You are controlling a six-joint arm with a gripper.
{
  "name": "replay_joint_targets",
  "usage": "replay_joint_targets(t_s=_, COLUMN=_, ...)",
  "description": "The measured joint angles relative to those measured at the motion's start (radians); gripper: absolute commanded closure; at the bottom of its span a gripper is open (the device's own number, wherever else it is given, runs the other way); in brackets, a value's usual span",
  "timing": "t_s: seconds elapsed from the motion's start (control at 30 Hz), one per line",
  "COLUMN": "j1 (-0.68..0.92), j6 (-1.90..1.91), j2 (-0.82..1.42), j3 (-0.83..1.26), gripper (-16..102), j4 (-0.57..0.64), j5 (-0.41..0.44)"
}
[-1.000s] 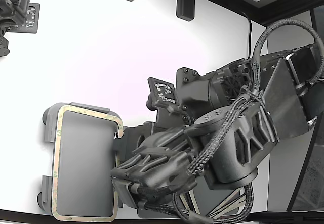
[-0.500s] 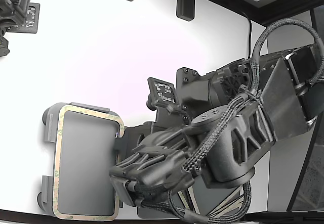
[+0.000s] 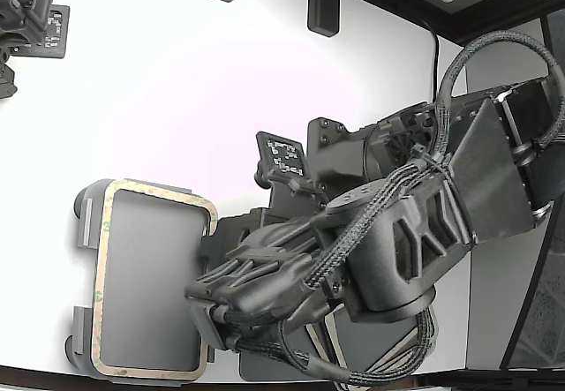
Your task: Move top rectangular frame to the holder.
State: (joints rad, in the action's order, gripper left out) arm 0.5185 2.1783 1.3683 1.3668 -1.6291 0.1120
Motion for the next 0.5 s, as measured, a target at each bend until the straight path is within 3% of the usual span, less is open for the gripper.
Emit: replay_joint_targets(t_s=0.5, j1=-0.011, j6=-0.009, j2=0.000, j3=0.018, gripper=97, j4=0.028, j5=-0.015)
